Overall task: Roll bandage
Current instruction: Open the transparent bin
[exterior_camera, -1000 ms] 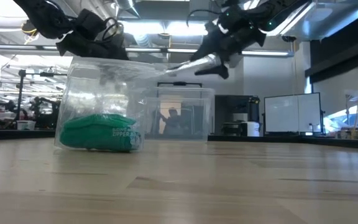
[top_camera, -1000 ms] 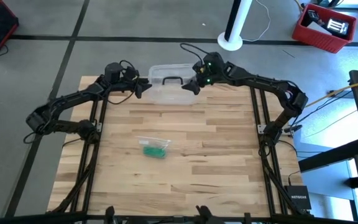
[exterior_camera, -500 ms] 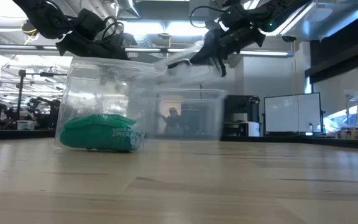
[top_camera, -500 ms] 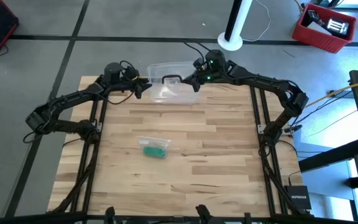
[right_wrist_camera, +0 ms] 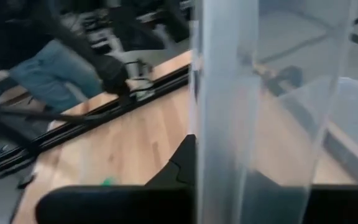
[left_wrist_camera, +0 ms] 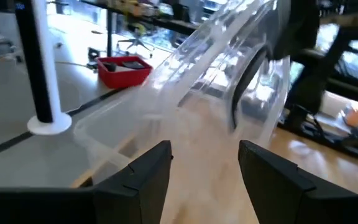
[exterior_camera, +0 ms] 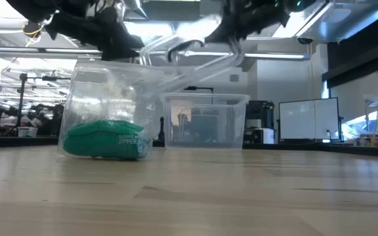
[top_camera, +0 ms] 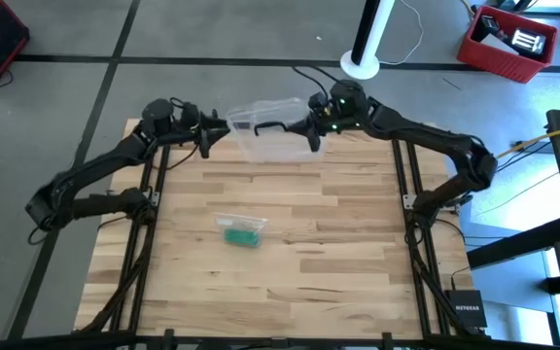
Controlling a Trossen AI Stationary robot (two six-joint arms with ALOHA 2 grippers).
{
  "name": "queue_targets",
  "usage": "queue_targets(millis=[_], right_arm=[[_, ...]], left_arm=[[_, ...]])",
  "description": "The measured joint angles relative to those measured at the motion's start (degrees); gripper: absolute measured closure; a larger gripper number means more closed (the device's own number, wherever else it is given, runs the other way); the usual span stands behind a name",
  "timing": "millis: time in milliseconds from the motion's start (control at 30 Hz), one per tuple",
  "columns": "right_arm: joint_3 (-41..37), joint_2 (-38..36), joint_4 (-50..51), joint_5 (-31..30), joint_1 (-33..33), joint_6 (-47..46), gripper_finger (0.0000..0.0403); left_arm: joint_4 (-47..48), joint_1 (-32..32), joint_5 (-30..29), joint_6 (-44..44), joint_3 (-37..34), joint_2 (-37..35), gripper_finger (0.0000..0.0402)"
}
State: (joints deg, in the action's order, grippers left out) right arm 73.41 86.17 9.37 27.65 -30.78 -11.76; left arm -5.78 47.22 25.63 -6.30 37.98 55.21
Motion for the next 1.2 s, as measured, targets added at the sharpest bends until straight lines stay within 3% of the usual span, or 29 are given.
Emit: queue_targets(millis=[233,400,600,767,967,1200], right_arm=[[0.09,-10.61,18.26,1.39,6.01,1.71,0.0396],[0.09,-15.1,36.08,-6.56,14.11,0.85,0.0394],[-0.27,-15.91,47.93,-15.09,25.81,-6.51,0.0396],[-10.18,-18.67,44.85,-15.37,30.58,-13.39,0.0397],[-29.19,-28.95,25.96,-8.4,31.18,-25.11,0.0393],[-40.29,-35.19,24.8,-10.78,31.09,-34.68,0.0381]], left_arm=[[7.86,-6.11,-0.3,5.55,0.0,-4.49,0.0219],[11.74,-12.46,-0.33,8.34,-0.01,-4.43,0.0219],[14.92,-20.18,-1.09,8.03,-0.02,-4.45,0.0219],[16.78,-26.63,-5.6,7.5,-0.04,-4.43,0.0219],[17.83,-31.7,-11.43,4.0,-0.04,-3.39,0.0219],[17.93,-34.02,-12.89,2.17,-0.04,-0.14,0.0219]])
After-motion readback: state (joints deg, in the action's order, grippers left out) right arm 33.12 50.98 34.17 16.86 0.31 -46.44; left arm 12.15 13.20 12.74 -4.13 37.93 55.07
